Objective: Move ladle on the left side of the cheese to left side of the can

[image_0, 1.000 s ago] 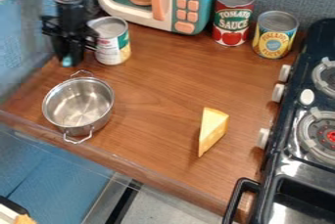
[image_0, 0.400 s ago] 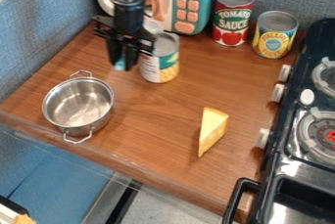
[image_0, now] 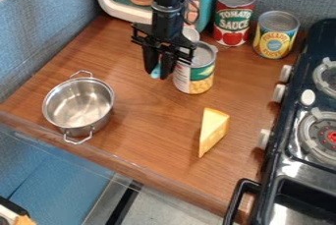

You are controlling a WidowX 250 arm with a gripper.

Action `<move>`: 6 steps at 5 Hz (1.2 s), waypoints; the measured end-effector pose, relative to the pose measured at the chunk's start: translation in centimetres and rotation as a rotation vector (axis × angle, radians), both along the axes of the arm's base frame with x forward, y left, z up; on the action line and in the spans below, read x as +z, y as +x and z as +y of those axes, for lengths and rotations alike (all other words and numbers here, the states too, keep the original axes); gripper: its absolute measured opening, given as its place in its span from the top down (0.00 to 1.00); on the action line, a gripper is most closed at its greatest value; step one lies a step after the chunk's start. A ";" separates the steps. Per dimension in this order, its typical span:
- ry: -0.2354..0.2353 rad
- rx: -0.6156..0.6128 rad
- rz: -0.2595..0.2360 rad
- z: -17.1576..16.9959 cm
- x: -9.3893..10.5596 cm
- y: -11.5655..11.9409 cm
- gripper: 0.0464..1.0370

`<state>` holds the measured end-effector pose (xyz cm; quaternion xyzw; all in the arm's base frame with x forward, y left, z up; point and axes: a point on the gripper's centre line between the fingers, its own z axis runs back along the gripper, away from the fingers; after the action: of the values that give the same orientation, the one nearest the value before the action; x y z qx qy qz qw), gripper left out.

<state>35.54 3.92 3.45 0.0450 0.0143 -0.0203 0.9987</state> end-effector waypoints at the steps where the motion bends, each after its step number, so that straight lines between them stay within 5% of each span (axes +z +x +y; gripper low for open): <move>1: 0.008 0.002 0.009 0.6 0.0 -0.2 0.72; 3: 0.022 0.083 0.025 6.6 -0.2 -0.6 0.72; 6: -0.006 0.011 0.065 7.7 -3.6 1.0 0.72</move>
<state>36.54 11.66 -0.15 0.0413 0.0470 -0.0163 0.9979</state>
